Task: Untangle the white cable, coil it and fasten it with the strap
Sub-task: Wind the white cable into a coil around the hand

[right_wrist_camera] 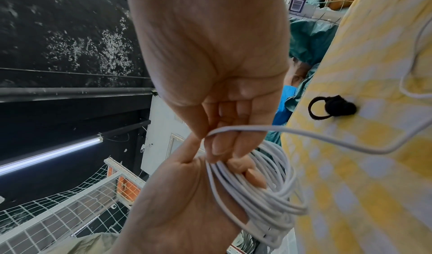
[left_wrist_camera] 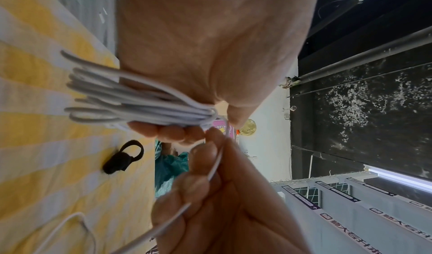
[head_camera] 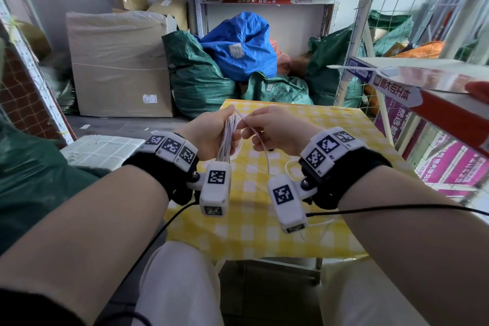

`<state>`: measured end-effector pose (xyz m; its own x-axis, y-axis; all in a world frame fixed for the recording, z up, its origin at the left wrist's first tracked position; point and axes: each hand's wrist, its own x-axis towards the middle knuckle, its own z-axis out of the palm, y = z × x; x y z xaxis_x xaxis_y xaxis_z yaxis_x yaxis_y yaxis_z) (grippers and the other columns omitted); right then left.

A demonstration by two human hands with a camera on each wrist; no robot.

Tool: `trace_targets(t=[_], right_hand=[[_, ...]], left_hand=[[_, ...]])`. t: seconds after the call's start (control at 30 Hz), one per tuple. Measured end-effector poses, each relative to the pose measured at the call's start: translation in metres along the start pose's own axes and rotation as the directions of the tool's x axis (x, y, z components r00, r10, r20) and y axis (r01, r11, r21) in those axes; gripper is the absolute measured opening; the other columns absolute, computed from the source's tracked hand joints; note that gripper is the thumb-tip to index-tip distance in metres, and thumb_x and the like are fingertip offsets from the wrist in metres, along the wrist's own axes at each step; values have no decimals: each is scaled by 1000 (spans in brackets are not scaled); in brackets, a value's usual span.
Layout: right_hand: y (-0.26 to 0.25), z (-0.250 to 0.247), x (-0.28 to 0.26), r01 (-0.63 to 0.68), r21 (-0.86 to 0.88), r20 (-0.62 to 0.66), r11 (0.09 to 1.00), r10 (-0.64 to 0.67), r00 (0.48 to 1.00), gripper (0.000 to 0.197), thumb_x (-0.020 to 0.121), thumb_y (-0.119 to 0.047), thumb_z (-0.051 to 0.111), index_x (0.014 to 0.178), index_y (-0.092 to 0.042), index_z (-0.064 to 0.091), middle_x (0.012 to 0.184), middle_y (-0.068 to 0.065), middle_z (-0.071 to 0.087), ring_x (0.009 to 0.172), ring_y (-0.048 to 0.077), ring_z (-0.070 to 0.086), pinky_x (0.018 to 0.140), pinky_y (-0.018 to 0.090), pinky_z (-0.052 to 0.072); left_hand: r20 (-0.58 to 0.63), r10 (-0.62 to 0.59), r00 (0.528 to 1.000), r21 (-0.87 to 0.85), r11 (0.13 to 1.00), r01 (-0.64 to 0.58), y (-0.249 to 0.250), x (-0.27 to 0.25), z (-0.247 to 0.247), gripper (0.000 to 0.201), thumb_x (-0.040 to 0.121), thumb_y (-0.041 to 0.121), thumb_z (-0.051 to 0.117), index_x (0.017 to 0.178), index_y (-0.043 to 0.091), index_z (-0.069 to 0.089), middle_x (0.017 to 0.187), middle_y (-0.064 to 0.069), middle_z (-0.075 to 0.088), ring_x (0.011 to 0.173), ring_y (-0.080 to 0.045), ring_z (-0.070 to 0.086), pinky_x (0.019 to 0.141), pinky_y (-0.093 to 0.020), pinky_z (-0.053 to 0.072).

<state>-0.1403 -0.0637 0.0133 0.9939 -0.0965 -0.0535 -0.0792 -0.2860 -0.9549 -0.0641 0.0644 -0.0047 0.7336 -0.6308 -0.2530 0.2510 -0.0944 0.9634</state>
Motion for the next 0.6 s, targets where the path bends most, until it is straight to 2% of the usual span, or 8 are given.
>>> trace_targets(t=[0.1,0.17,0.27,0.3,0.37,0.47,0.53,0.6], right_hand=[[0,4,0,7,-23,56,1000,-6,998,21,95,-16,50,82,-5,63,69,5,62,55,14,54,57,25,54],[1,4,1,1,-39,60,999,1,998,24,96,-21,53,81,-5,63,72,7,65,57,16,58,61,28,56],[3,3,1,-17,-66,20,998,18,1000,26,92,-27,60,85,-3,65,72,8,67,58,16,58,62,28,56],[4,2,2,-12,-48,-16,999,12,1000,26,90,-29,63,81,-4,64,69,7,63,55,15,55,59,28,55],[6,-2,4,14,-14,-153,1000,-16,988,30,84,-32,70,72,-10,54,65,5,51,53,14,49,53,26,49],[10,-11,10,16,-45,-317,999,-30,948,40,78,-39,74,94,-11,51,88,3,52,77,15,52,70,30,48],[12,-15,12,-15,-25,-294,1000,7,956,54,77,-36,75,118,-13,50,108,3,57,96,16,55,83,32,46],[14,-15,13,-45,0,-192,999,44,980,55,78,-26,75,125,-11,50,115,7,60,102,21,59,91,37,47]], left_hand=[[-9,35,999,54,998,-34,0,0,6,52,100,44,28,66,9,45,52,-4,42,47,-16,39,54,-27,32],[-31,47,998,64,997,-45,1,1,5,45,100,39,32,70,10,48,57,-4,46,53,-17,43,57,-28,36],[-43,47,998,-22,999,-48,3,1,2,36,99,36,36,90,7,55,82,-12,51,80,-28,51,80,-37,43],[-38,46,998,-55,997,-48,4,1,1,35,100,36,35,92,8,54,83,-12,51,80,-28,51,81,-37,44],[-7,50,999,-133,990,-50,6,1,-1,36,101,35,32,82,11,52,69,-4,50,63,-19,50,66,-30,45],[111,105,988,-247,966,-75,11,-7,1,28,95,26,33,73,13,45,54,2,42,51,-14,43,63,-28,40],[161,129,979,-307,949,-74,14,-12,3,16,82,25,41,70,14,44,48,4,36,43,-12,35,57,-26,37],[218,131,967,-342,938,-50,15,-14,5,15,78,27,42,68,15,44,44,6,32,37,-9,29,49,-23,35]])
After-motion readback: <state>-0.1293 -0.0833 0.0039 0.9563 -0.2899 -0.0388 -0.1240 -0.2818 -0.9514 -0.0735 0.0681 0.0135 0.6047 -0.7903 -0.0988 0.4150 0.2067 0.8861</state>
